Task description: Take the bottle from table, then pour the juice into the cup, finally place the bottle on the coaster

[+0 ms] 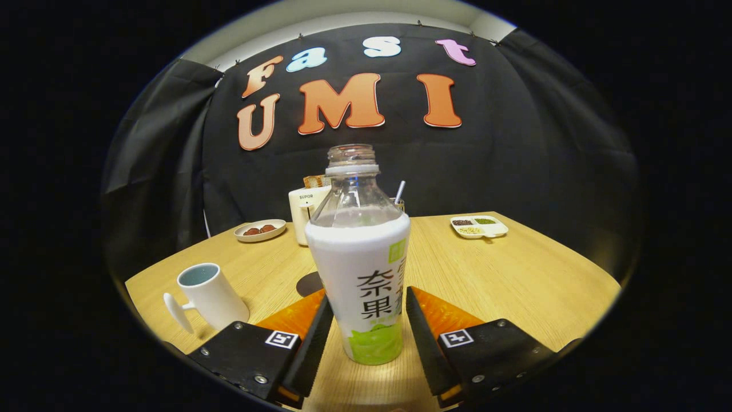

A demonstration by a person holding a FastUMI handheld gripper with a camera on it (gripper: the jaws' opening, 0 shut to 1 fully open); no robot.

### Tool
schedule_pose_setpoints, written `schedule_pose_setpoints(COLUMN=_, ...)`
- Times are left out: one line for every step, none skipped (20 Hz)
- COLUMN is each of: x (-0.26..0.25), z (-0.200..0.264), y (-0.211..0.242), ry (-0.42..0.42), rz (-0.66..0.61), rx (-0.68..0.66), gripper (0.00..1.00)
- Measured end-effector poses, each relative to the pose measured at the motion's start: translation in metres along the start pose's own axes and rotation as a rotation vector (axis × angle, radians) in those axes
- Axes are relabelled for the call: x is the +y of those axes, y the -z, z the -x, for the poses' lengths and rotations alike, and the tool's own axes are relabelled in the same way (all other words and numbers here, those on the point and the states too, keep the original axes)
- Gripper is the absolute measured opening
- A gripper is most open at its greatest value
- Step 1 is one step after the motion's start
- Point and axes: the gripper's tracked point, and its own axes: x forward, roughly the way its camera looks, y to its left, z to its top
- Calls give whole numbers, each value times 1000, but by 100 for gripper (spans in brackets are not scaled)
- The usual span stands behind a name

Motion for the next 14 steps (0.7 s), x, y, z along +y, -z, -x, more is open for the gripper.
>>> schedule_pose_setpoints(x=-2, z=-2, y=0, ry=14, rz=5, rx=0, gripper=68)
schedule_pose_setpoints(x=-3, z=-2, y=0, ry=21, rz=11, rx=3, gripper=67)
schedule_pose_setpoints(x=-2, z=-2, y=0, ry=27, rz=13, rx=7, gripper=65)
schedule_pose_setpoints(x=-1, z=-2, y=0, ry=25, rz=17, rx=14, gripper=65)
schedule_pose_setpoints(x=0, z=-2, y=0, ry=23, rz=22, rx=20, gripper=64)
schedule_pose_setpoints(x=1, z=-2, y=0, ry=23, rz=31, rx=24, gripper=64)
schedule_pose_setpoints(x=2, z=-1, y=-2, ry=26, rz=43, rx=18, gripper=64)
schedule_pose_setpoints(x=4, z=0, y=-7, ry=29, rz=63, rx=10, gripper=64)
schedule_pose_setpoints(x=5, z=0, y=-10, ry=34, rz=87, rx=1, gripper=63)
schedule_pose_setpoints(x=6, z=1, y=-15, ry=41, rz=113, rx=-12, gripper=63)
schedule_pose_setpoints(x=6, z=1, y=-21, ry=48, rz=133, rx=-25, gripper=63)
schedule_pose_setpoints(x=9, z=2, y=-25, ry=48, rz=156, rx=-34, gripper=63)
schedule_pose_setpoints(x=13, z=2, y=-28, ry=51, rz=183, rx=-38, gripper=63)
schedule_pose_setpoints(x=15, z=3, y=-31, ry=56, rz=212, rx=-44, gripper=63)
